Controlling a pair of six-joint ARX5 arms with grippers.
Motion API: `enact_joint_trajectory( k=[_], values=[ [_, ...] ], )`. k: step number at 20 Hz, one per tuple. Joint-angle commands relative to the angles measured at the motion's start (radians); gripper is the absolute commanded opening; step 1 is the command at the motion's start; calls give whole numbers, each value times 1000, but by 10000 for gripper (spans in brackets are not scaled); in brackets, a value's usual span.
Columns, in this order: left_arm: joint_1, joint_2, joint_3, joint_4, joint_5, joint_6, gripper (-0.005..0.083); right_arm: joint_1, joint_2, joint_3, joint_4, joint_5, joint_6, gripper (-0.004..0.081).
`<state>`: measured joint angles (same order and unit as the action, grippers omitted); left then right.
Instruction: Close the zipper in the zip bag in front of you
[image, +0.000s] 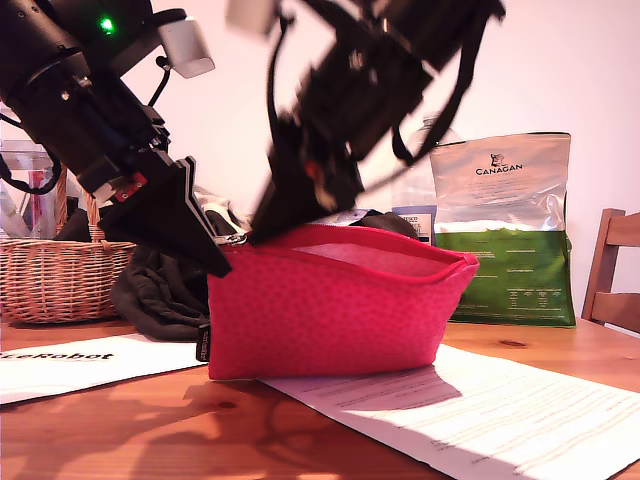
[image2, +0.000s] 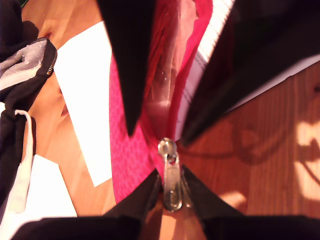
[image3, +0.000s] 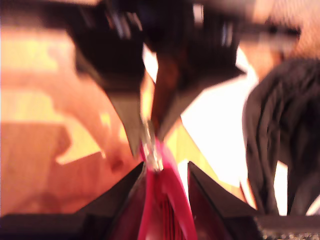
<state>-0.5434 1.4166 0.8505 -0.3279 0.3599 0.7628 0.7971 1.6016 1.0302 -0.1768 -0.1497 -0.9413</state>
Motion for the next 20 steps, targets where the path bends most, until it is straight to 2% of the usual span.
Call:
enact_joint_trajectory(
  k=[1, 2, 4, 6, 7, 9, 11, 12, 14, 15, 20],
  values=[
    [-3, 14, 1, 15, 5, 5, -10, -4, 11, -1, 5, 2, 0, 308],
    [-3, 14, 1, 15, 5, 5, -10, -5, 11, -1, 6, 5, 0, 337],
    [-3, 14, 1, 16, 5, 5, -10, -6, 13, -1, 6, 5, 0, 340],
    [-3, 14, 1, 21, 5, 5, -10, -6, 13, -1, 6, 8, 0, 304],
    [-3, 14, 1, 22, 5, 5, -10, -6, 13, -1, 5, 8, -1, 224],
    [-3, 13, 1, 22, 5, 5, -9, -6, 13, -1, 6, 10, -2, -11],
    [-3, 13, 1, 21, 4, 5, -7, -6, 13, -1, 3, 16, -2, -12],
    [-3, 13, 1, 21, 3, 5, 24, -6, 13, -1, 0, 27, -2, -12],
    [-3, 8, 1, 22, -3, 5, 193, -8, 13, -1, -1, 34, -2, -12],
    [-3, 7, 1, 22, -3, 5, 245, -8, 13, -1, 0, 34, -2, -12],
    [-3, -2, 1, 5, -3, 4, 248, -14, 13, -1, -1, 38, -2, -12]
  ],
)
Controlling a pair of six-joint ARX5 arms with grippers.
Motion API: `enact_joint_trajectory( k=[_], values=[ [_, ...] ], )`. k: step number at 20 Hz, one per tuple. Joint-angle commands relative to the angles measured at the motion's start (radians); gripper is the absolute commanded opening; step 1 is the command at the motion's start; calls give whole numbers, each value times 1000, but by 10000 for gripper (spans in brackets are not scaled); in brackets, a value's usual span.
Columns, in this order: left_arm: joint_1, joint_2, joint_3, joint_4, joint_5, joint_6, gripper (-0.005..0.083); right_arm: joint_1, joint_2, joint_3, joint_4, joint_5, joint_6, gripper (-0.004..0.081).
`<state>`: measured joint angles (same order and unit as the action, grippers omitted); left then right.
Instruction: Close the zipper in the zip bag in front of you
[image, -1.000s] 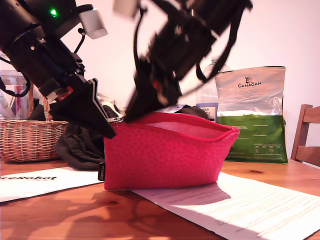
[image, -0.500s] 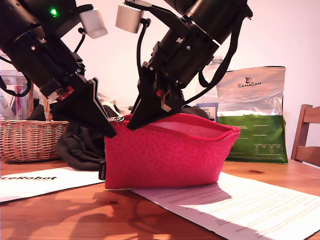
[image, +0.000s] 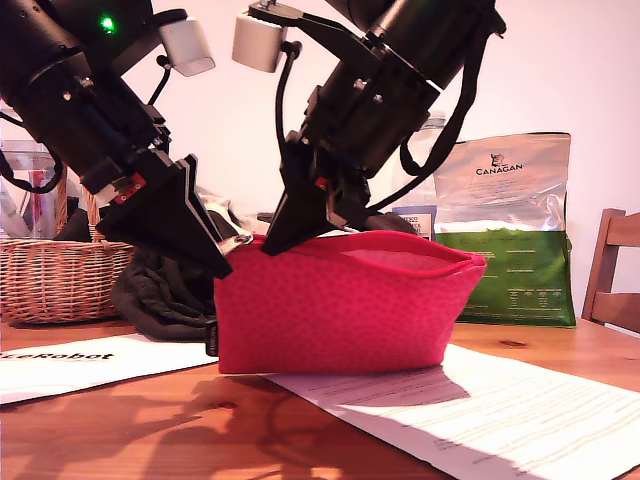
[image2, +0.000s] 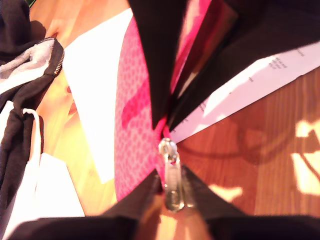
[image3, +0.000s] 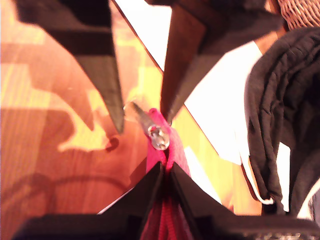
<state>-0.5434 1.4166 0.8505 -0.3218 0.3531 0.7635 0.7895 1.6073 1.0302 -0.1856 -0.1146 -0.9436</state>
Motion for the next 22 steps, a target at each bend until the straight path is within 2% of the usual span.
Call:
enact_joint_trajectory(
  k=[1, 3, 5, 8, 10, 11, 15, 17, 19, 22],
  values=[
    [-3, -5, 1, -8, -1, 3, 247, -8, 8, -1, 8, 3, 0, -12],
    [-3, -20, 1, -23, -14, -5, 226, -11, 8, -1, 9, 3, 1, -12],
    [-3, -29, 1, -33, -14, -13, 157, -11, 8, -1, 9, 3, 1, -12],
    [-3, -29, 1, -85, -13, -100, 71, -11, 8, -1, 8, 3, 1, -12],
    [0, -29, 1, -106, 7, -177, 69, -11, 8, -1, 8, 3, 1, -12],
    [6, -29, 1, -104, 41, -179, 69, -11, 8, -1, 8, 3, 1, -12],
    [39, -29, 1, -103, 173, -376, 85, -11, 8, -1, 8, 3, 1, -12],
    [68, -27, 1, -99, 180, -456, 88, -11, 8, -1, 8, 3, 2, -12],
    [90, -19, 1, -89, 162, -458, -3, -11, 8, -1, 8, 3, 2, -12],
    [96, 2, 1, -45, 194, -506, -23, -11, 8, -1, 9, 3, 2, -12]
  ],
)
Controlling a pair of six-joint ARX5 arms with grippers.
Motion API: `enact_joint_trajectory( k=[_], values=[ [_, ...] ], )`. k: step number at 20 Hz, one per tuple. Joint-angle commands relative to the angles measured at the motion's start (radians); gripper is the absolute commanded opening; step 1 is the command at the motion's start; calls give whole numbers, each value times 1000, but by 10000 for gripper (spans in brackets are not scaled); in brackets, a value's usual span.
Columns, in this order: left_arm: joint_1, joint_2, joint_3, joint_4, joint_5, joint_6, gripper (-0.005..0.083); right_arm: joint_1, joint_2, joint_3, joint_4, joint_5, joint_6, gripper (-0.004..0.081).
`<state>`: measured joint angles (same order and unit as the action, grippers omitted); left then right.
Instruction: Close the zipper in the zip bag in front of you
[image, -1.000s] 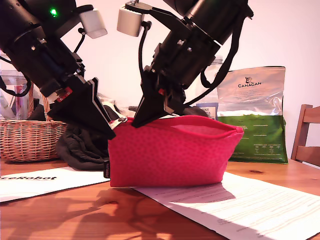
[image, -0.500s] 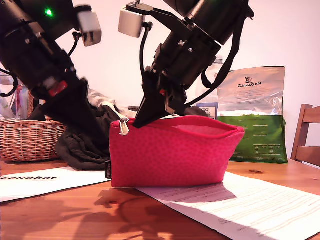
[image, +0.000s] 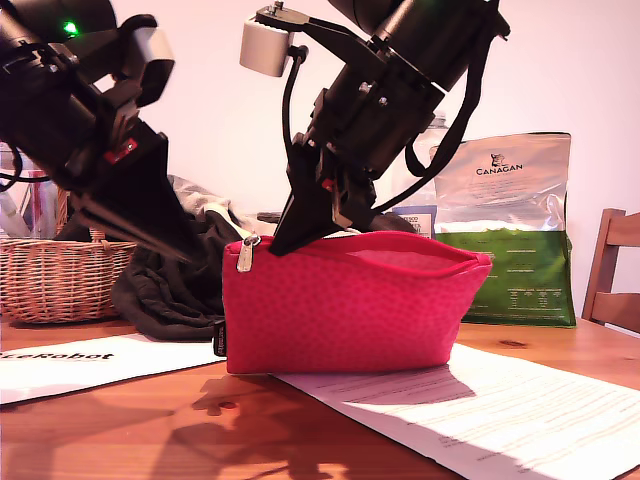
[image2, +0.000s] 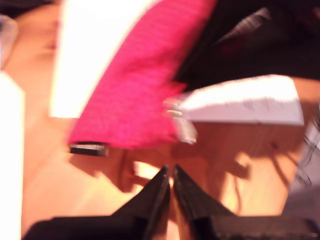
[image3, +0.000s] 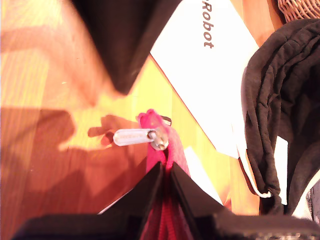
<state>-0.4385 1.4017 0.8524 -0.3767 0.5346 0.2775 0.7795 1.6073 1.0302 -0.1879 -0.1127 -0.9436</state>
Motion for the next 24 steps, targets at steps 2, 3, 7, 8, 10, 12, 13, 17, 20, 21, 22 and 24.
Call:
enact_joint_trajectory(
  k=[2, 3, 7, 8, 10, 12, 13, 17, 20, 21, 22, 24],
  values=[
    [-9, 33, -2, 27, 36, -58, -23, -2, 8, -1, 11, 2, 1, -12],
    [-9, 41, -5, 35, 50, -89, -23, -2, 8, -1, 12, 2, 2, -12],
    [-2, 47, -84, 157, 102, -196, -23, -4, 8, -1, 16, 11, 32, -12],
    [-2, 47, -108, 195, 101, -208, -23, -4, 8, -1, 21, 10, 60, -12],
    [-2, 47, -155, 284, 101, -257, -23, -9, 8, -1, 20, 8, 98, -12],
    [-2, 47, -188, 367, 87, -303, -23, -18, 8, -1, 15, 6, 125, -12],
    [-2, 47, -204, 417, 84, -315, -23, -23, 8, -1, 11, -4, 140, -12],
    [-2, 48, -225, 521, 58, -369, -23, -30, 8, -1, 3, -16, 162, -12],
    [-2, 58, -225, 539, 52, -378, -23, -30, 8, 0, 3, -19, 162, -12],
    [-2, 66, -225, 545, 46, -378, -23, -30, 8, 0, 5, -19, 162, -12],
    [-2, 78, -225, 562, 45, -380, -23, -30, 8, 0, 8, -21, 162, -12],
    [-2, 99, -225, 590, 49, -393, -23, -30, 8, 0, 11, -40, 163, -12]
  ],
)
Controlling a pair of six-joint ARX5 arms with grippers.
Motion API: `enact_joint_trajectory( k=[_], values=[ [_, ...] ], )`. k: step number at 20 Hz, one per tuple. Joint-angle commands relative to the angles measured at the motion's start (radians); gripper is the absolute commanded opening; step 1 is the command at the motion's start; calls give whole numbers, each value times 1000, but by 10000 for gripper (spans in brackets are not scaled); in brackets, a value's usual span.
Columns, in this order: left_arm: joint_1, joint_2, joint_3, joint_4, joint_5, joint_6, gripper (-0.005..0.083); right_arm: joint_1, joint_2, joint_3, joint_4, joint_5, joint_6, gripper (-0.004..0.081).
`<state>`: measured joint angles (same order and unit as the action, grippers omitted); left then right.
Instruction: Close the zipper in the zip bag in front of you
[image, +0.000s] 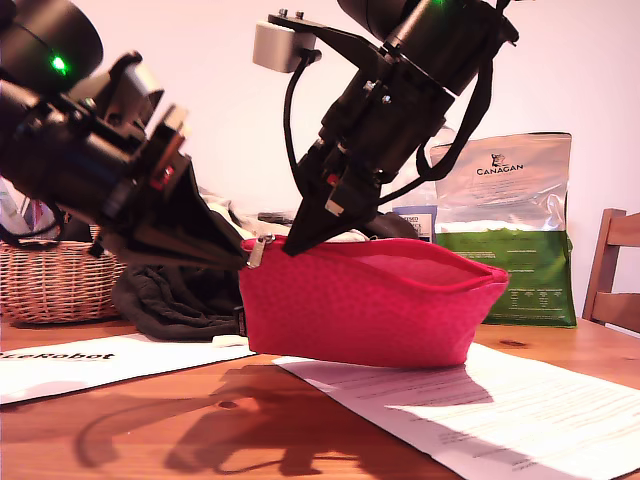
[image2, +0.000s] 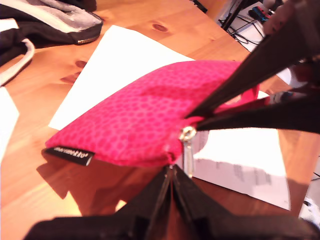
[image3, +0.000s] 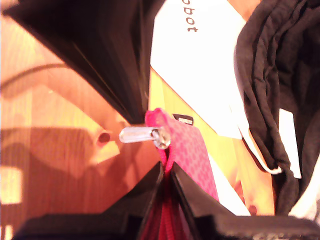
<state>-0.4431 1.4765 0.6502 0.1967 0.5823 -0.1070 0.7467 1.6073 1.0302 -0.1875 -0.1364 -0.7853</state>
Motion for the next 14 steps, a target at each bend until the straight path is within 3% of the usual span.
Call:
enact_joint_trajectory(
  k=[1, 6, 14],
  values=[
    [2, 35, -23, 19, 4, -19, -23, 3, 8, 0, 11, -20, 4, -12],
    [2, 71, -23, 56, 29, -46, -23, 3, 8, 18, 10, -22, 28, -12],
    [2, 70, -23, 89, 156, -123, -23, -2, 8, 19, 10, -21, 27, -12]
  ],
)
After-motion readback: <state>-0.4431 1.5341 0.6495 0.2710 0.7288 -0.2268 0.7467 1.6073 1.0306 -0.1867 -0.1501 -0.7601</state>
